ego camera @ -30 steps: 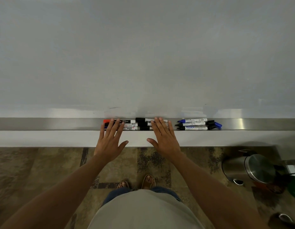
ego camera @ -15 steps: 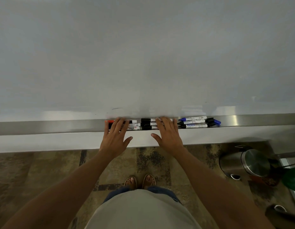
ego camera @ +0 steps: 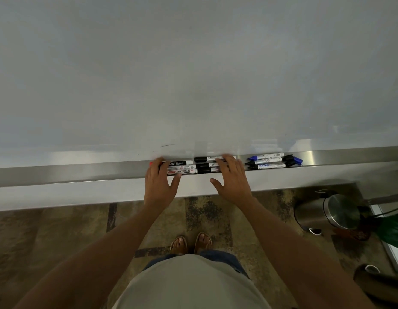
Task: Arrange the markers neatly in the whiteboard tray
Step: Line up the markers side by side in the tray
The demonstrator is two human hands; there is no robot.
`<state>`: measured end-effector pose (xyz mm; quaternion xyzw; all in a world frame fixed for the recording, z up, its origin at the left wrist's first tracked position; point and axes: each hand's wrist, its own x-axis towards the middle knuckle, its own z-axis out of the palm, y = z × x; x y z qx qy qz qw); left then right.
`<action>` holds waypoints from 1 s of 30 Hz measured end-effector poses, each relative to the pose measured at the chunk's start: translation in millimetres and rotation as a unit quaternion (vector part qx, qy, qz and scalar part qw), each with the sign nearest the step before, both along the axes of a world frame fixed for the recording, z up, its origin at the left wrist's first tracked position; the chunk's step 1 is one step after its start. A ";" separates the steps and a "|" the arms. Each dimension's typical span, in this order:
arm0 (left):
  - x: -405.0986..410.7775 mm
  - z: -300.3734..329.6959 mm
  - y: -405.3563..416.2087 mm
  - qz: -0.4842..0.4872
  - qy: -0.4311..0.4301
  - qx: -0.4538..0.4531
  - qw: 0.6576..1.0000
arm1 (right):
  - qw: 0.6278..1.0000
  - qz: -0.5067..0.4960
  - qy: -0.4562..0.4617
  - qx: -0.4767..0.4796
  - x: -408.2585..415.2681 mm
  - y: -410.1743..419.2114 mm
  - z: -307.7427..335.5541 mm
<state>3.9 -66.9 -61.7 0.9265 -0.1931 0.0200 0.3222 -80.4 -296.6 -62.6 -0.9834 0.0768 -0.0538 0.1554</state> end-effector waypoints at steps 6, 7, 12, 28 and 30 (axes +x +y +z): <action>3.6 -2.2 4.4 0.009 0.003 -0.038 0.999 | 0.999 -0.018 -0.015 0.045 2.3 0.2 5.5; 4.2 -1.7 5.4 0.015 -0.010 -0.037 0.999 | 0.998 -0.022 -0.021 0.048 3.0 -0.2 7.3; 6.8 0.7 7.2 0.087 -0.005 -0.065 0.994 | 0.994 -0.069 -0.047 0.075 1.9 5.3 10.4; 4.8 11.4 3.1 0.074 0.028 -0.115 0.990 | 0.996 -0.066 -0.006 0.058 -6.4 3.1 8.5; 4.6 13.1 1.7 0.087 0.014 -0.084 0.993 | 0.996 -0.056 -0.016 0.064 -8.0 3.0 7.8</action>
